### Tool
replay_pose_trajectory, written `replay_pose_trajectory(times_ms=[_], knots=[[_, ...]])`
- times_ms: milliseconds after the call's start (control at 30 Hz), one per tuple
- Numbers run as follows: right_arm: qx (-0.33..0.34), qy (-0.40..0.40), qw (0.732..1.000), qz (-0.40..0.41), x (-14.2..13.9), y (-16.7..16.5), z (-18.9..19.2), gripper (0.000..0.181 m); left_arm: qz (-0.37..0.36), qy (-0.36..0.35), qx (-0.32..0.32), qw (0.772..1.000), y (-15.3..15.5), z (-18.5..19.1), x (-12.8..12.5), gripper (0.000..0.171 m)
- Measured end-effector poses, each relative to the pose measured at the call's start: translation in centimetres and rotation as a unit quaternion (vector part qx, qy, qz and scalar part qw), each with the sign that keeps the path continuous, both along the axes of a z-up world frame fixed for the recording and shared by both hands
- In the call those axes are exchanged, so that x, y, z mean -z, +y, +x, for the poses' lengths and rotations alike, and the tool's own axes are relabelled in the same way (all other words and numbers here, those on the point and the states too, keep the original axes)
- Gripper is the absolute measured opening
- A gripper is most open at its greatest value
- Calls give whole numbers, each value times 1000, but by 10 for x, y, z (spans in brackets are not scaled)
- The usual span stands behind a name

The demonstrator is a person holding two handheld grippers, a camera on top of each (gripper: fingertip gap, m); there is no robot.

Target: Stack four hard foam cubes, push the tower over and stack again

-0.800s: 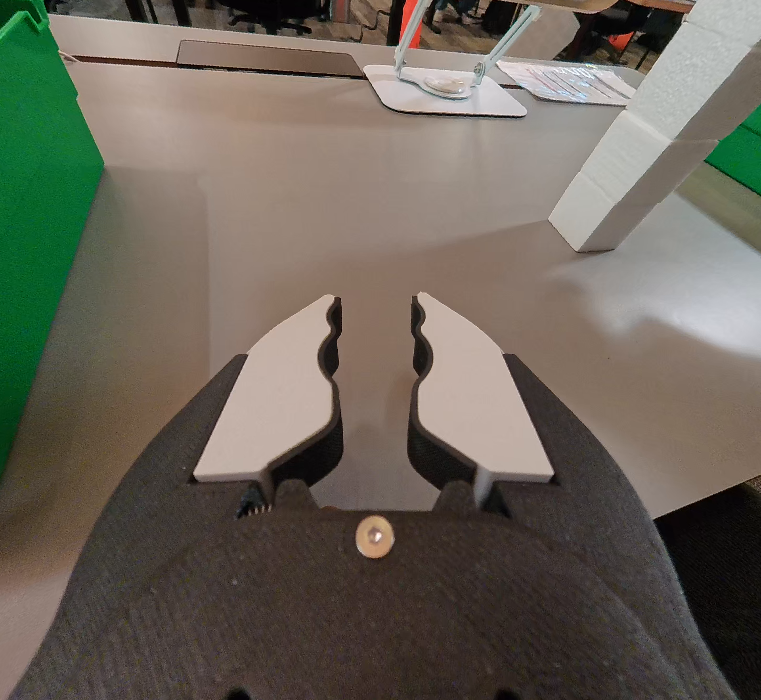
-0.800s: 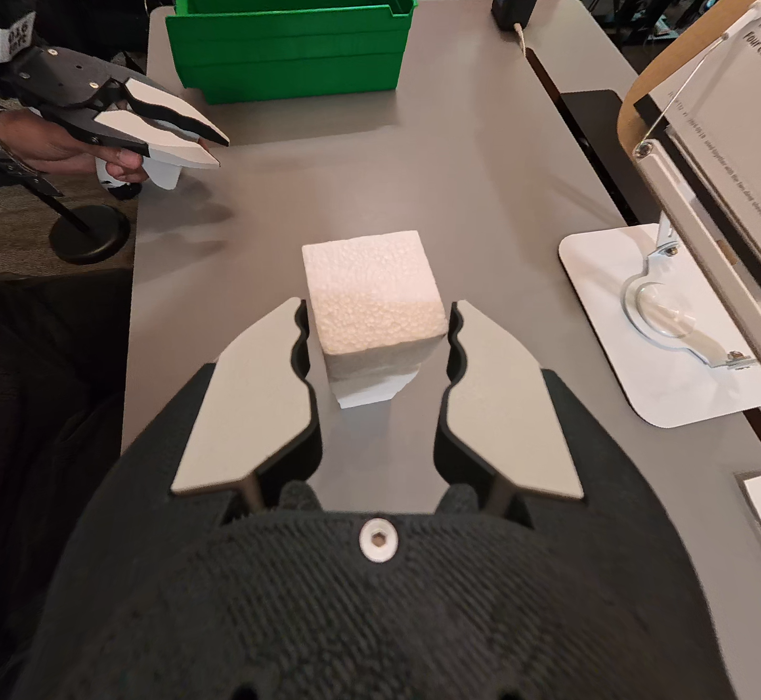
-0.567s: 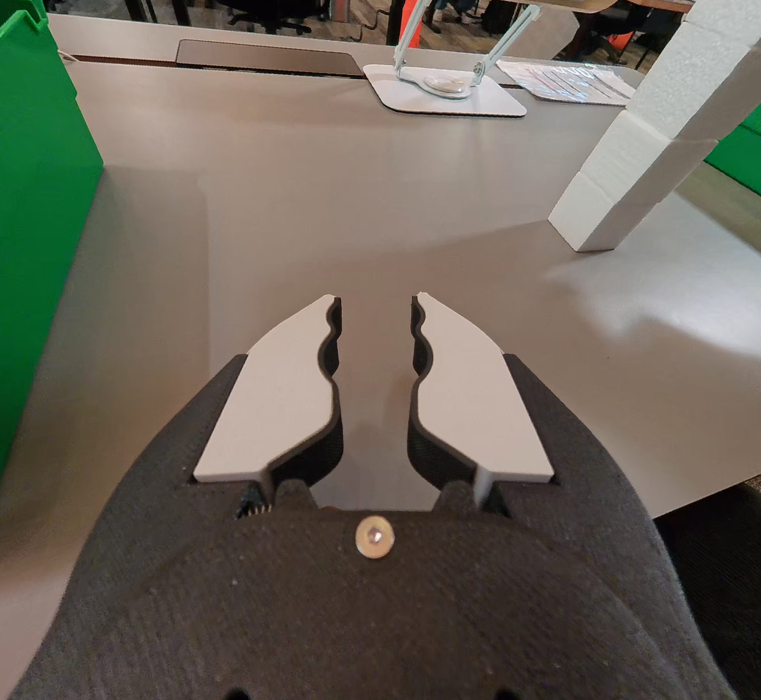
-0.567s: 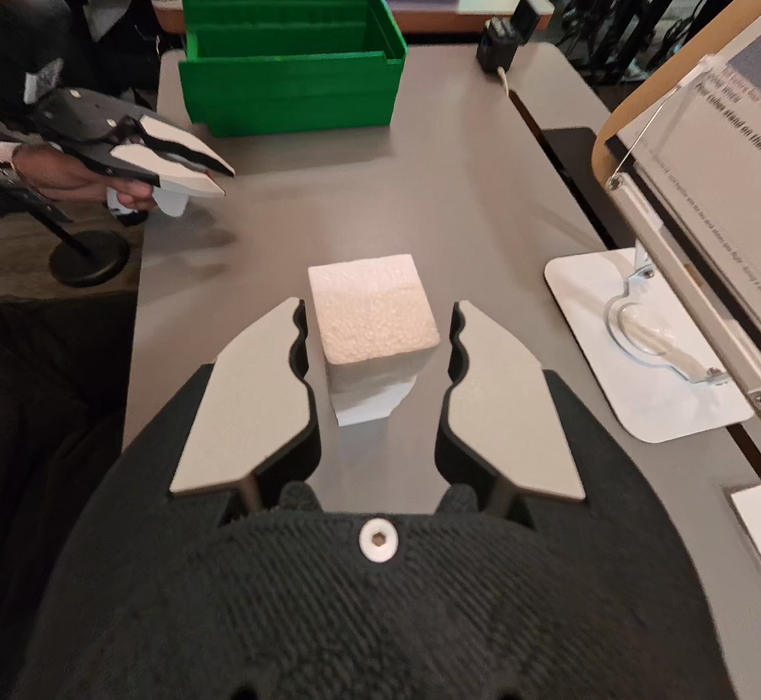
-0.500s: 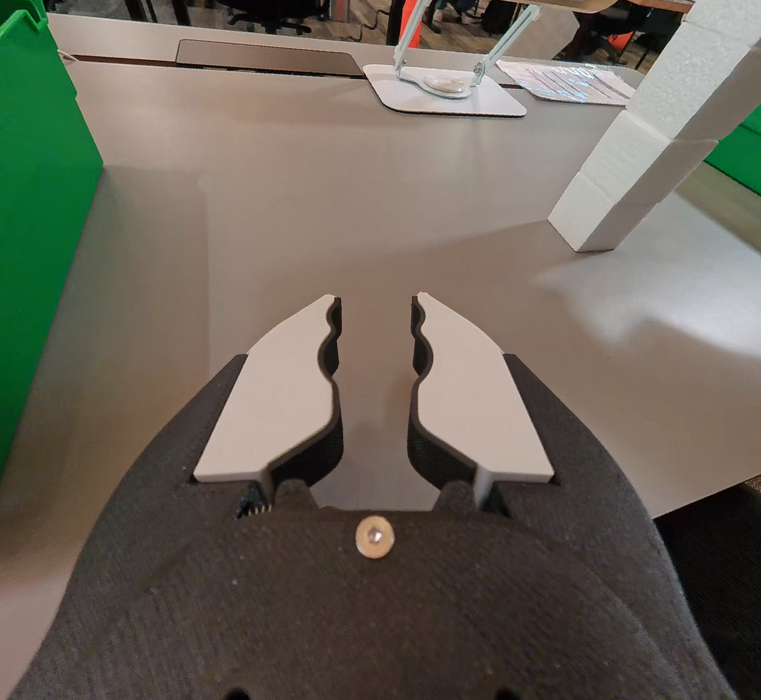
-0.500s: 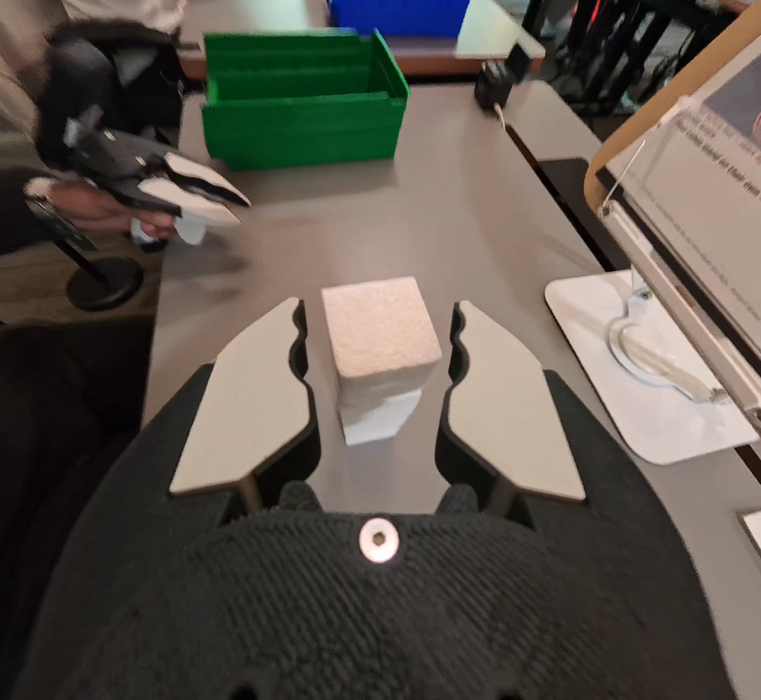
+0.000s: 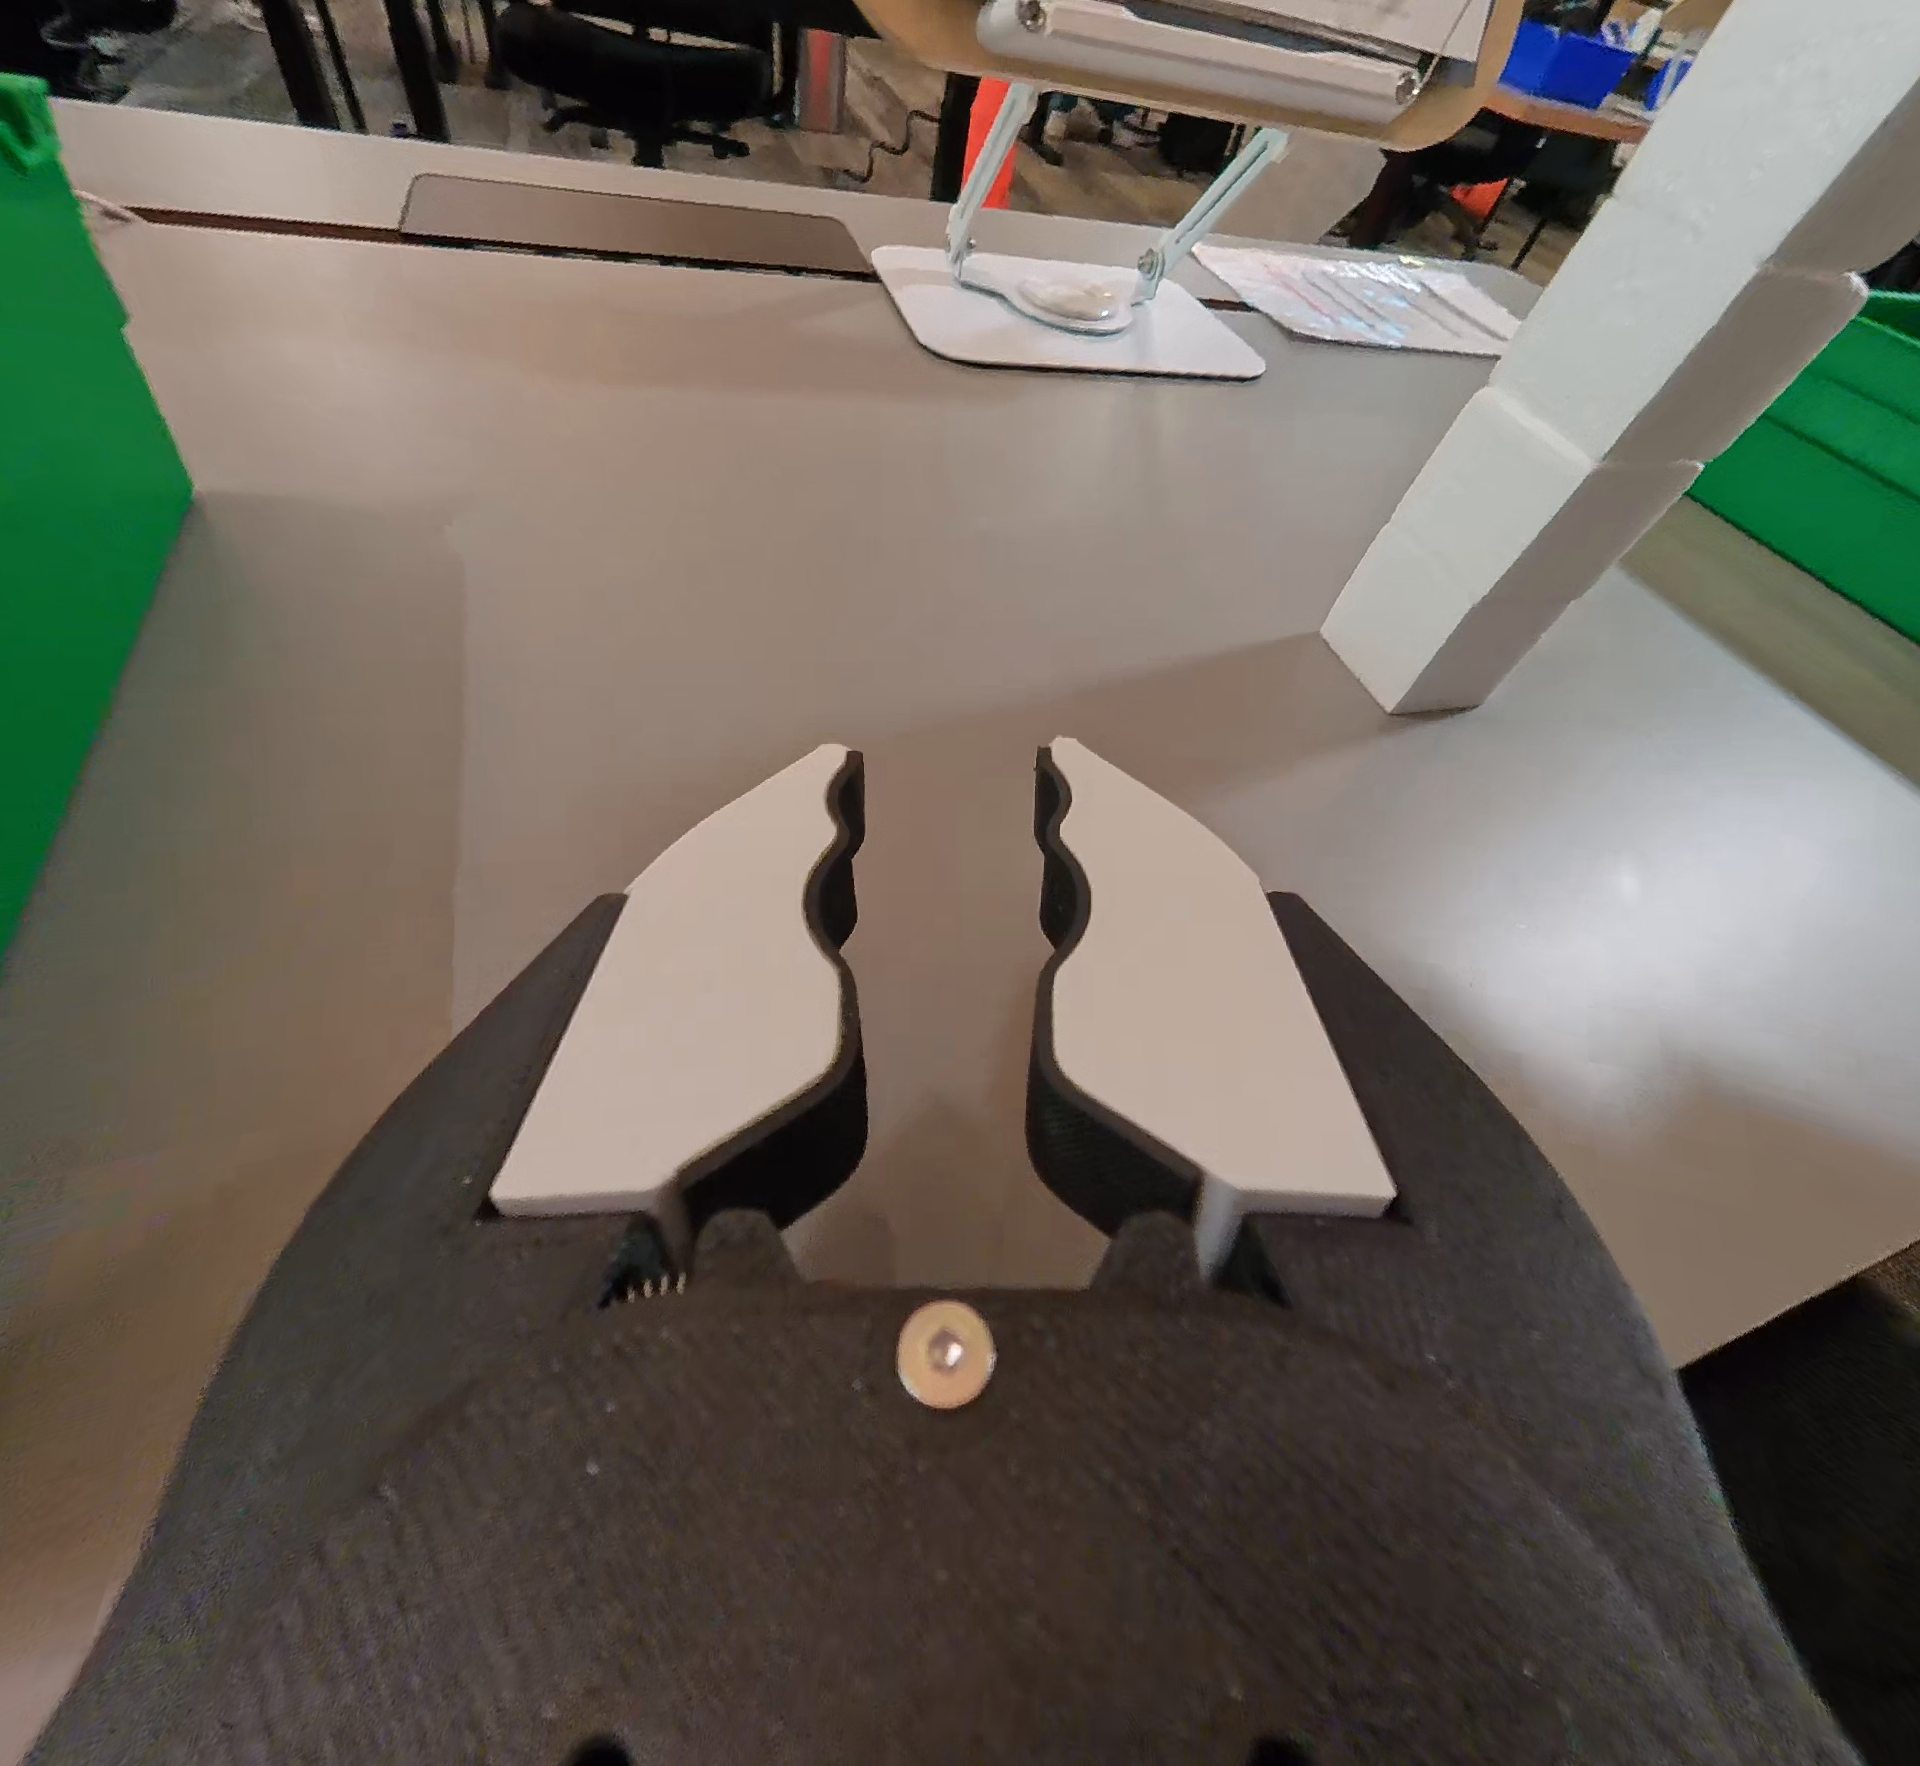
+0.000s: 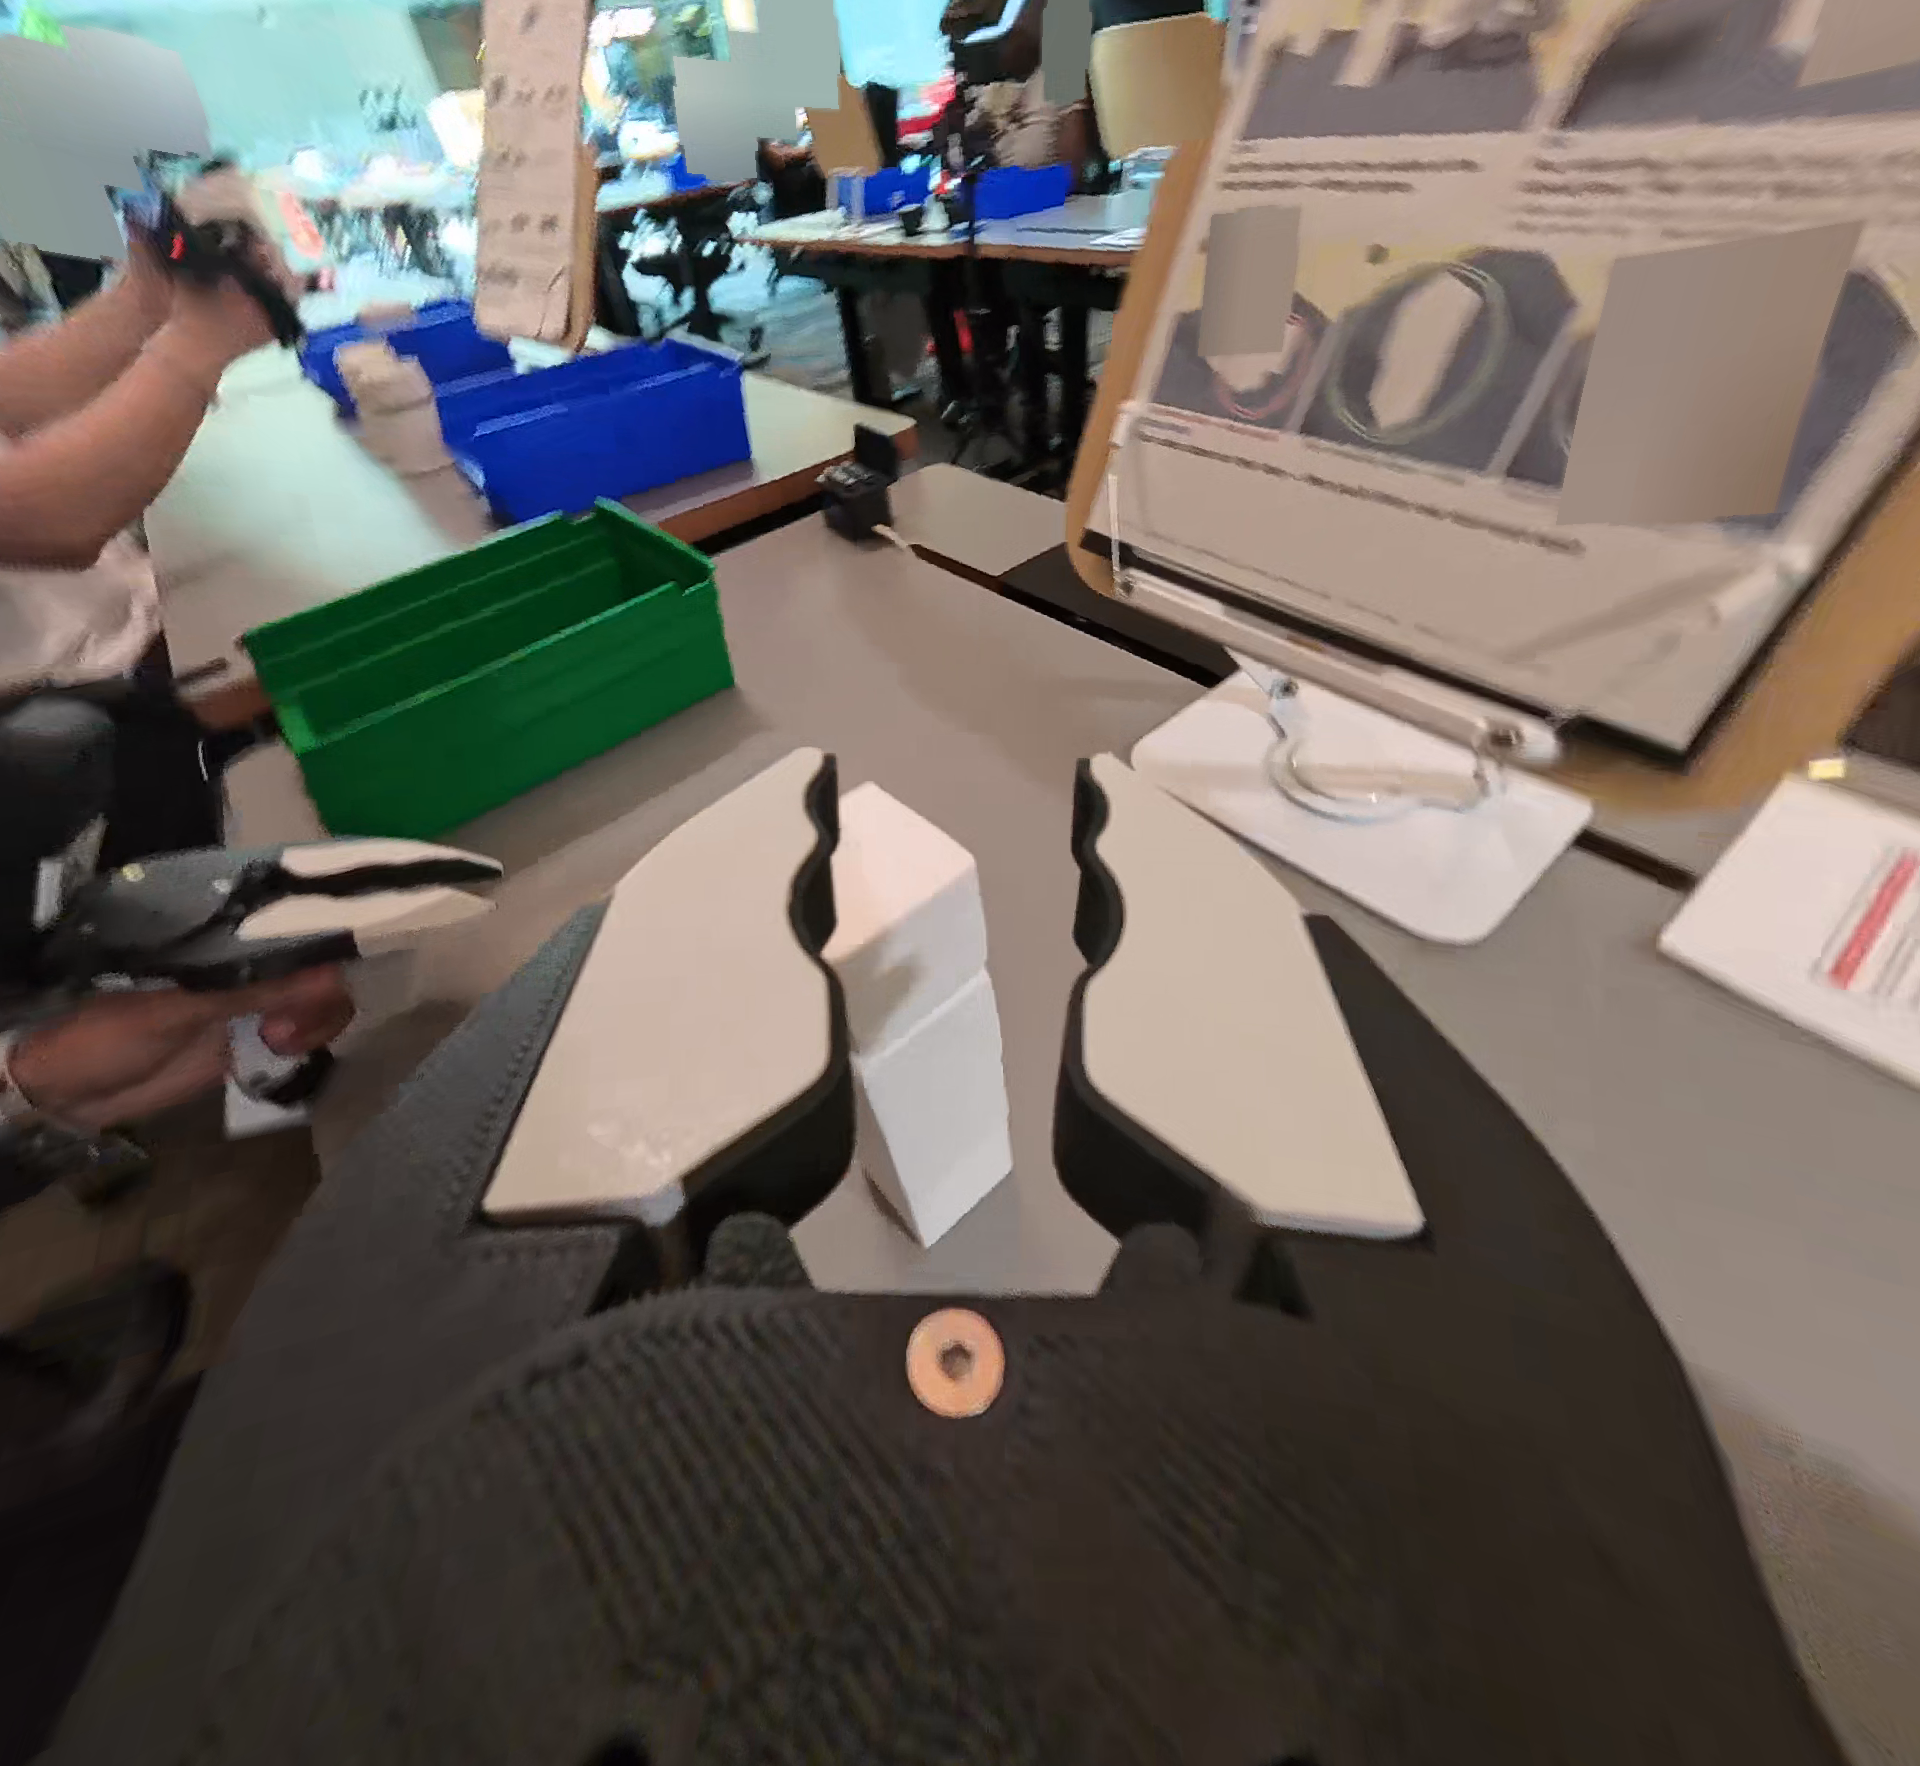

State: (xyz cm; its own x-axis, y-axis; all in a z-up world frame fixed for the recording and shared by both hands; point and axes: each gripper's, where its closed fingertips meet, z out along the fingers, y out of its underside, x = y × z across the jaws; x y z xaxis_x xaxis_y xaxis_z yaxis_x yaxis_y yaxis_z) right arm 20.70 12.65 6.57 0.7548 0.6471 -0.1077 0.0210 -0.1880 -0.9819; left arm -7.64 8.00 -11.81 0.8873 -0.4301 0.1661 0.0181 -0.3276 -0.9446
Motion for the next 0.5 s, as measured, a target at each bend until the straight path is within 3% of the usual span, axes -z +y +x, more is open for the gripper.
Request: replay_pose_trajectory(times_ms=[167,333,500], knots=[[73,126,985,-91,59,-25,39,29,4,-4,39,999,12,33,-2,31],[75,125,977,-155,131,-53,61,28,3,3,88,996,18,73,-2,31],[87,200,957,-194,158,-57,77,23,-5,-1,115,993,18,96,1,30]])
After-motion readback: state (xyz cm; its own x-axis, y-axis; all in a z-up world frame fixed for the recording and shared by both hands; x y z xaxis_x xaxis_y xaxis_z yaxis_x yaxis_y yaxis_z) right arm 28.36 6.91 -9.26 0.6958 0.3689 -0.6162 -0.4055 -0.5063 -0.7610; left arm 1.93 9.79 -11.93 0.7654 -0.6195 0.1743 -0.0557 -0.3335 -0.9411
